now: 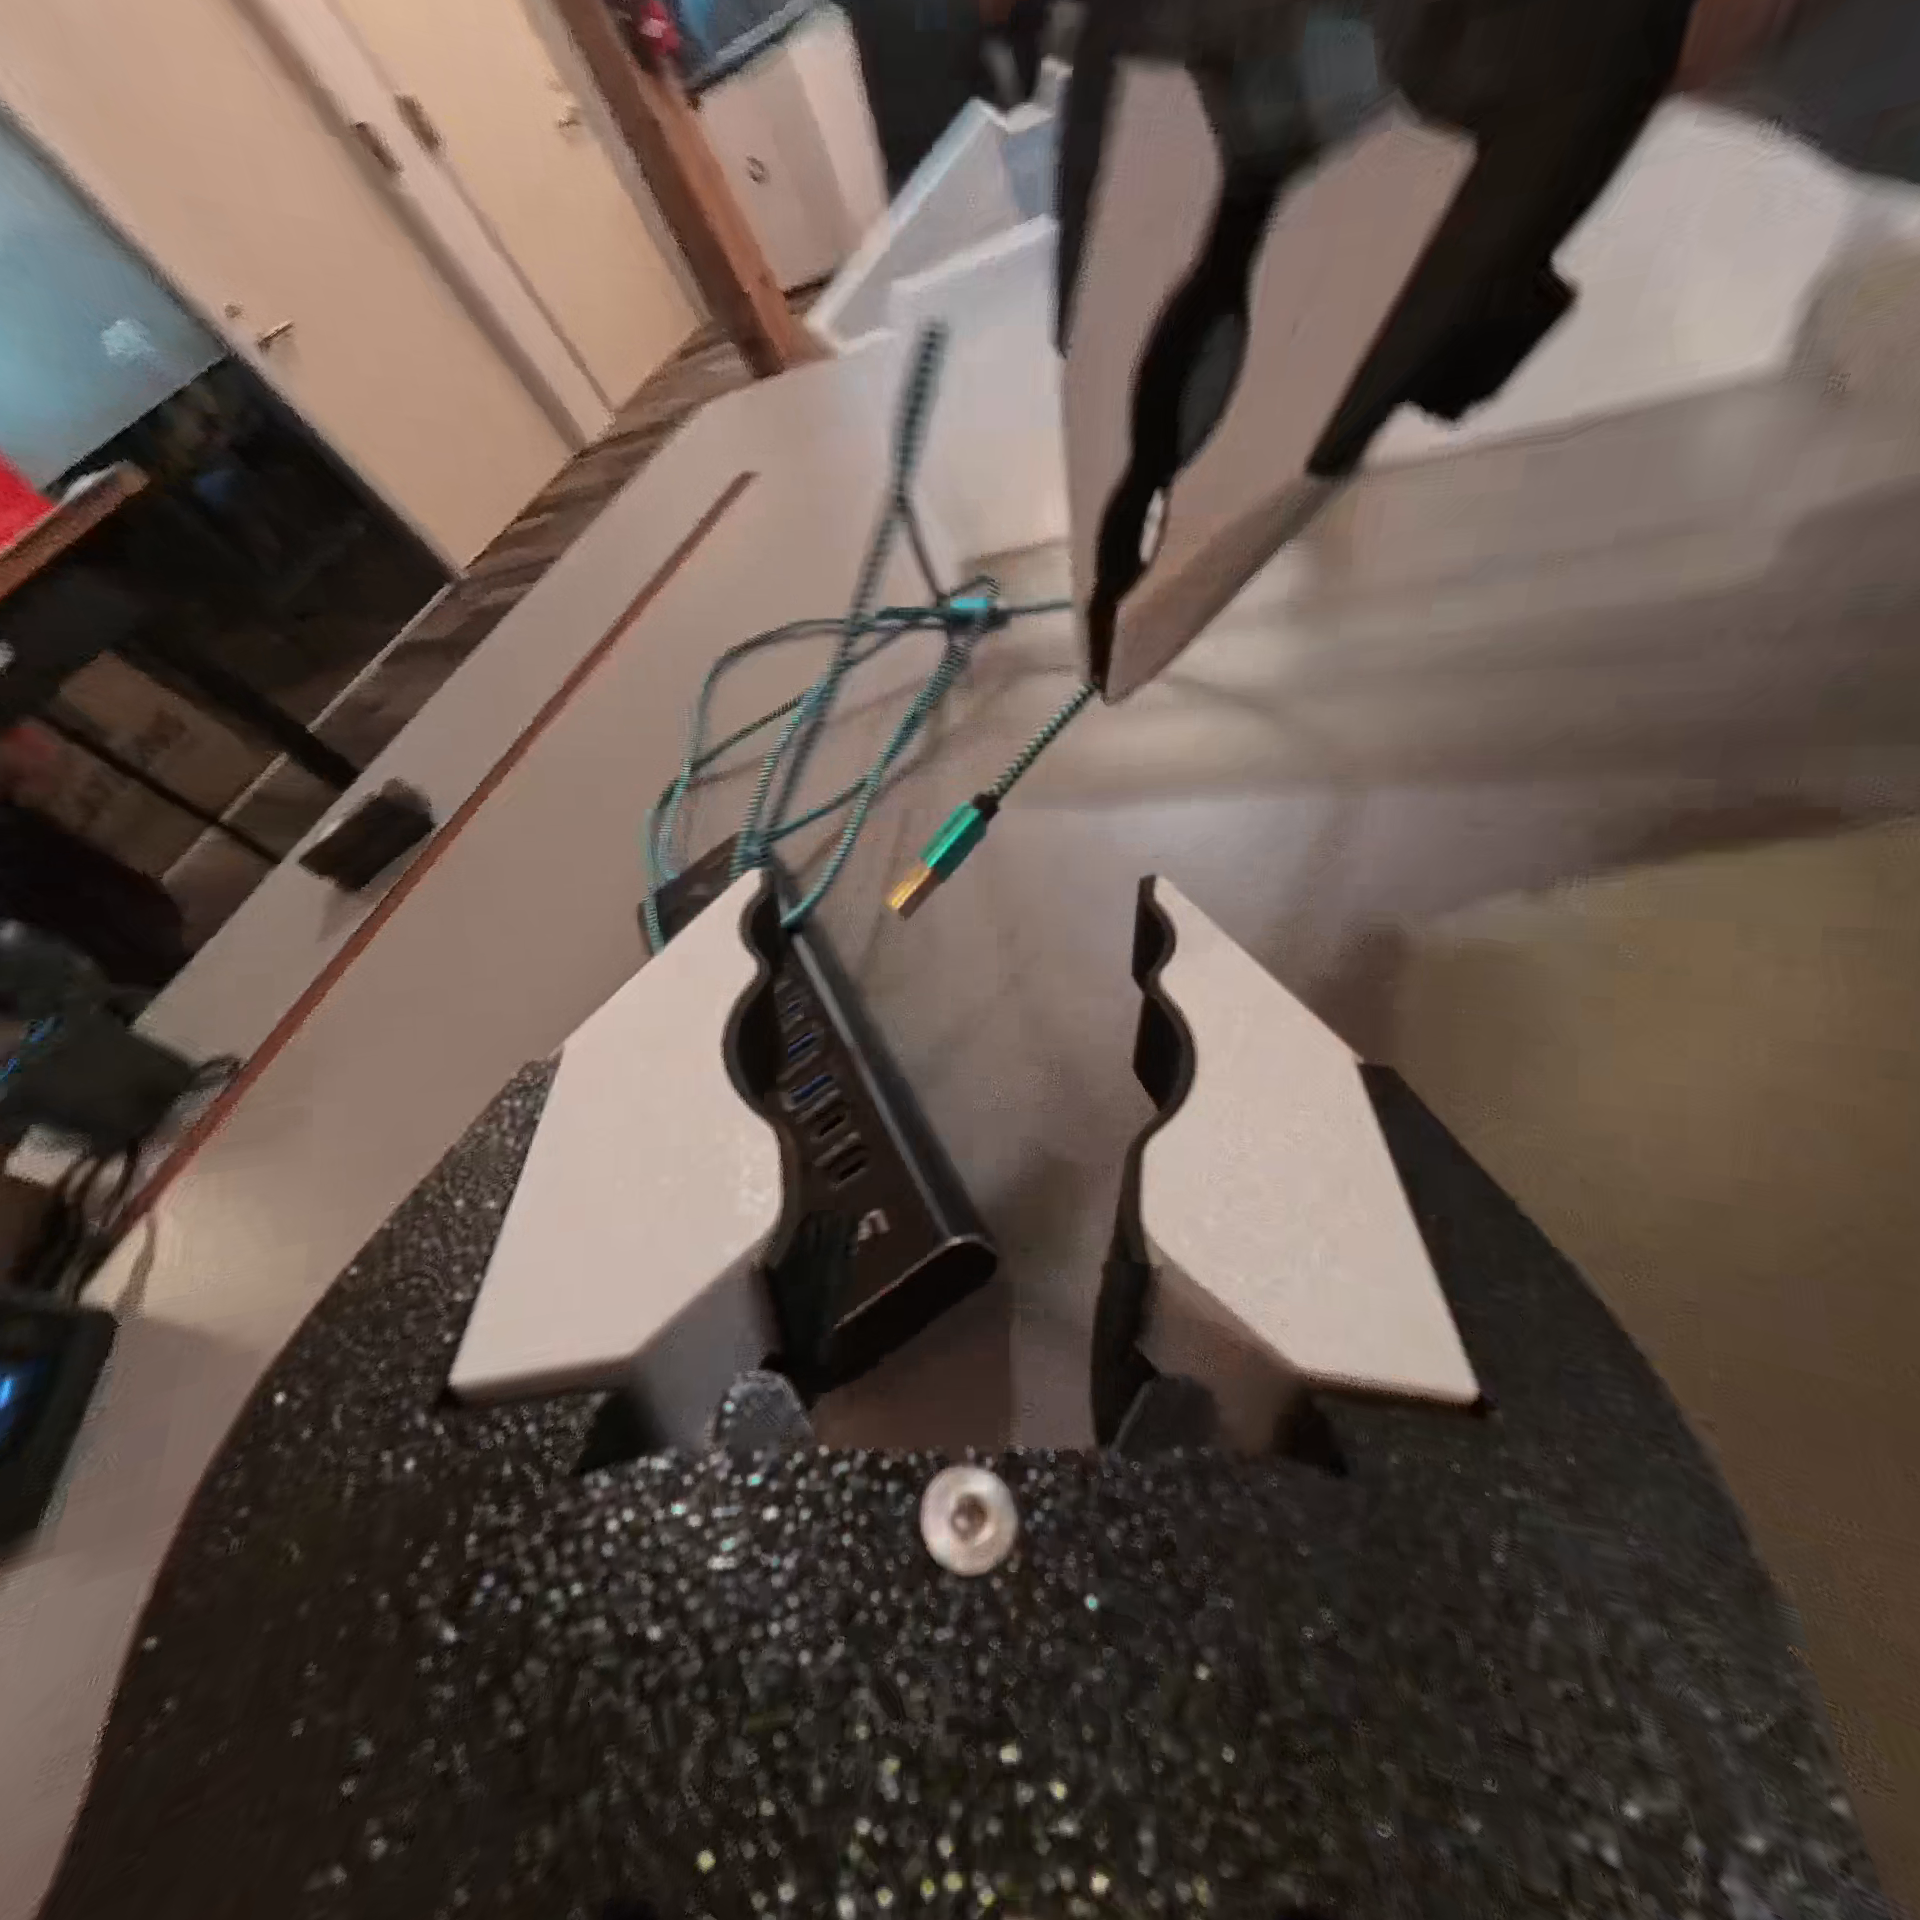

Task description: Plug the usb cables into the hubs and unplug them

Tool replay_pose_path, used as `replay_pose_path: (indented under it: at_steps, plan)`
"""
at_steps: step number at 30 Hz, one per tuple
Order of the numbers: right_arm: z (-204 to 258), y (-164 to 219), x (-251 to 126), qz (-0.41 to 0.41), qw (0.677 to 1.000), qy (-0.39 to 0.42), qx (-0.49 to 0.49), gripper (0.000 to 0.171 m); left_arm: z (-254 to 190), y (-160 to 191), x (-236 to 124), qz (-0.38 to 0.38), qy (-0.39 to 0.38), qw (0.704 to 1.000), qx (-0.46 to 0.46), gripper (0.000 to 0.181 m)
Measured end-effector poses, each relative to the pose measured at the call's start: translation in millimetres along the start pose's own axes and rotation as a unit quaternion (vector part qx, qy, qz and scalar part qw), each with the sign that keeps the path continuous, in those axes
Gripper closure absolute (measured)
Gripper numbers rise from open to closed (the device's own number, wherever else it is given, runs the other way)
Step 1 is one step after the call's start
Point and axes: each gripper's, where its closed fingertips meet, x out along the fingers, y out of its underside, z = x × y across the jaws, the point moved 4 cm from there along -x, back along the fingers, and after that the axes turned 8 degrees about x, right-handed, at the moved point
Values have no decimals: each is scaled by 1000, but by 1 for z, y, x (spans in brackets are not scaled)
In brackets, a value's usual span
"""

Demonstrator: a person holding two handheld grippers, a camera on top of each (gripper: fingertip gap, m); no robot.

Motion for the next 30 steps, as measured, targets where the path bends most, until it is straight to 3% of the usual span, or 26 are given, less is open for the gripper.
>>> replay_pose_path:
  at_steps: [1,5,8,10,12,14,15,19,22,26,28,30]
  plan:
    - [8,0,-4,-5,999,-3,-46,171,-8,0,4,9,14,1000,24,118]
    - [29,0,-12,-46,988,-13,-148,171,-22,3,10,19,42,998,53,134]
    - [30,3,-16,-58,986,-4,-157,171,-26,3,8,8,59,996,71,153]
    - [25,0,-18,-70,992,2,-106,166,-24,2,9,16,40,996,83,165]
    - [9,-7,-27,-99,992,69,-47,156,-11,2,9,27,-10,998,59,178]
    - [-1,-16,-47,-160,979,120,27,154,10,2,4,20,-86,996,15,178]
    - [7,-23,-54,-208,971,95,66,154,20,0,0,9,-121,993,-10,178]
    - [36,-42,-51,-324,899,-64,289,151,41,-8,-19,-55,-201,977,-49,178]
    - [45,-61,-35,-377,818,-184,393,127,40,-22,-29,-104,-219,970,-23,178]
    - [32,-77,-25,-441,726,-256,462,128,32,-32,-31,-127,-210,969,22,178]
    - [28,-80,-21,-450,699,-289,475,134,31,-31,-28,-119,-209,970,30,178]
    - [29,-83,-17,-449,694,-307,471,141,30,-31,-26,-113,-205,971,39,178]
